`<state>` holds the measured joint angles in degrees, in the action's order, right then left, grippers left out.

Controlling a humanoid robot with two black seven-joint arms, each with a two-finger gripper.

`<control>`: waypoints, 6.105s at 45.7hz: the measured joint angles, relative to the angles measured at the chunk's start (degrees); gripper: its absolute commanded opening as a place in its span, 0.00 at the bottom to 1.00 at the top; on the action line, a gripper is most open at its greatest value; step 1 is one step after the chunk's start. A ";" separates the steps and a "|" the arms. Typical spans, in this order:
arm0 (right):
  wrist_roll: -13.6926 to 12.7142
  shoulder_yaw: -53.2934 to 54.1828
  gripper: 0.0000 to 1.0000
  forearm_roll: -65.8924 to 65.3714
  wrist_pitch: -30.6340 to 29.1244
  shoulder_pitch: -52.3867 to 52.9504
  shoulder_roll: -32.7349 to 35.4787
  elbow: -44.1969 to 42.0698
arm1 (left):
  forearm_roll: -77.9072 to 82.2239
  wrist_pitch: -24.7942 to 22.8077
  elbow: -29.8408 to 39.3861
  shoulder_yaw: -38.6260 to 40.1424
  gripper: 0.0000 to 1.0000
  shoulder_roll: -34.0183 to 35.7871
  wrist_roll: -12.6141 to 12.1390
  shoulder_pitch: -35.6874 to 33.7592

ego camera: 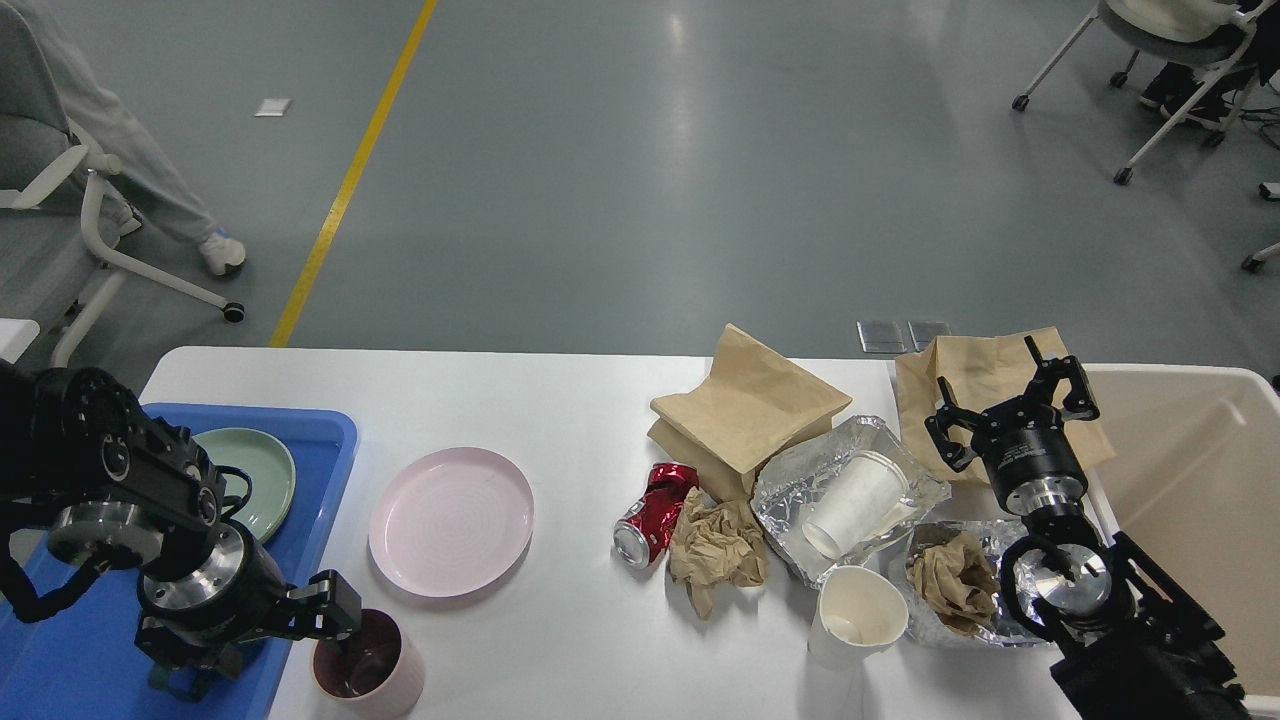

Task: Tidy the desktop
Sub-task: 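Lower the left gripper onto the pink cup and grasp it, then lift the pink cup and set it on the blue tray, then open the left gripper and raise it above the table, then lower the left gripper to the pink plate rim and grasp it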

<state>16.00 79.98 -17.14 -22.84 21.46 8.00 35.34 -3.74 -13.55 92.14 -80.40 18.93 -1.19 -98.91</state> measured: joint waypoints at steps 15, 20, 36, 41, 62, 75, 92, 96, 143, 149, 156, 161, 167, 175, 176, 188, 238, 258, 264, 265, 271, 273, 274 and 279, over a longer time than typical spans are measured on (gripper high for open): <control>0.00 0.00 1.00 0.00 0.00 0.01 0.00 0.01 | 0.03 5.51 -2.45 1.95 0.77 -1.90 0.24 6.61; 0.00 0.00 1.00 0.00 0.00 0.01 0.00 0.01 | 0.06 8.05 -2.76 2.65 0.56 -2.47 0.24 7.96; 0.00 0.00 1.00 0.00 0.00 0.05 0.00 -0.02 | -1.01 9.34 -5.42 4.53 0.20 -2.55 0.01 9.30; 0.00 0.00 1.00 0.00 0.00 0.05 0.00 -0.06 | -0.43 9.17 -5.79 5.80 0.11 -2.85 -0.09 10.50; 0.00 0.00 1.00 0.00 -0.01 0.05 -0.01 -0.07 | 0.49 7.05 -5.74 5.59 0.00 -2.37 0.20 10.54; 0.00 0.00 1.00 0.01 -0.01 0.05 -0.01 -0.07 | -0.39 0.84 0.70 -0.79 0.00 -0.59 2.33 -3.54; 0.00 0.00 1.00 0.00 -0.01 0.01 -0.01 -0.07 | 1.85 -30.11 4.21 -11.27 0.00 0.45 2.60 -40.51; 0.00 0.00 1.00 0.00 -0.01 0.03 -0.01 -0.07 | 3.66 -34.40 4.27 -12.78 0.00 0.68 2.47 -45.98; 0.00 0.00 1.00 0.00 -0.01 0.01 -0.01 0.01 | 41.38 -37.38 -58.13 24.80 0.00 37.23 20.87 27.39; 0.00 0.00 1.00 0.00 -0.01 0.02 -0.01 0.01 | 40.68 -37.37 -64.84 29.28 0.00 32.05 20.90 35.57; 0.00 0.00 1.00 0.00 -0.01 0.05 -0.01 0.01 | 40.48 -36.82 -68.23 30.92 0.00 28.26 20.91 40.15; 0.00 0.00 1.00 0.00 -0.01 0.05 -0.01 0.01 | 40.48 -34.95 -69.25 31.90 0.00 26.57 20.66 42.40; 0.00 0.00 1.00 0.00 -0.01 0.05 -0.01 0.00 | 40.50 -33.64 -69.51 33.10 0.00 25.90 20.43 44.57; 0.00 0.00 1.00 0.00 -0.01 0.05 -0.01 0.00 | 40.49 -33.55 -69.56 33.35 0.27 26.10 20.59 44.40; 0.00 0.00 1.00 0.01 -0.01 0.05 -0.01 0.00 | 40.48 -33.50 -69.55 33.38 0.40 26.10 20.60 44.32; 0.00 0.00 1.00 0.00 -0.01 0.04 -0.01 -0.01 | 31.59 -30.92 -68.84 32.96 0.96 26.47 20.08 44.39; 0.00 0.00 1.00 0.00 -0.01 0.00 0.00 0.09 | 16.38 -30.39 -29.50 -10.51 0.96 21.76 11.82 -10.74; 0.00 0.00 1.00 0.00 -0.01 0.05 -0.01 -0.02 | -2.59 -29.88 -5.69 -15.76 0.96 -10.68 11.32 -41.88; 0.00 0.00 1.00 0.00 -0.01 0.05 -0.01 -0.09 | -7.59 -29.52 0.27 -10.67 0.96 -15.39 11.35 -48.03; 0.00 0.00 1.00 0.00 -0.01 0.05 0.00 -0.09 | -8.10 -29.53 0.95 -10.09 0.96 -15.58 11.37 -48.89; 0.00 0.00 1.00 0.00 -0.01 0.05 -0.01 -0.09 | -9.99 -31.31 3.01 -8.63 0.96 -15.06 11.90 -51.67; 0.00 0.00 1.00 0.00 -0.01 0.05 -0.01 -0.09 | -10.12 -32.26 3.08 -8.63 0.96 -14.44 11.90 -51.78; 0.00 0.00 1.00 0.00 -0.01 0.05 -0.01 -0.09 | -10.12 -32.72 3.08 -8.63 0.96 -14.09 11.88 -51.78; 0.00 0.00 1.00 0.00 -0.01 0.05 -0.01 -0.09 | -9.94 -34.26 1.59 -9.34 0.96 -11.46 11.56 -51.13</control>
<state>16.00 79.98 -17.14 -22.85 21.51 8.00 35.24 -13.68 -47.81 93.73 -89.74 7.47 10.37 -150.04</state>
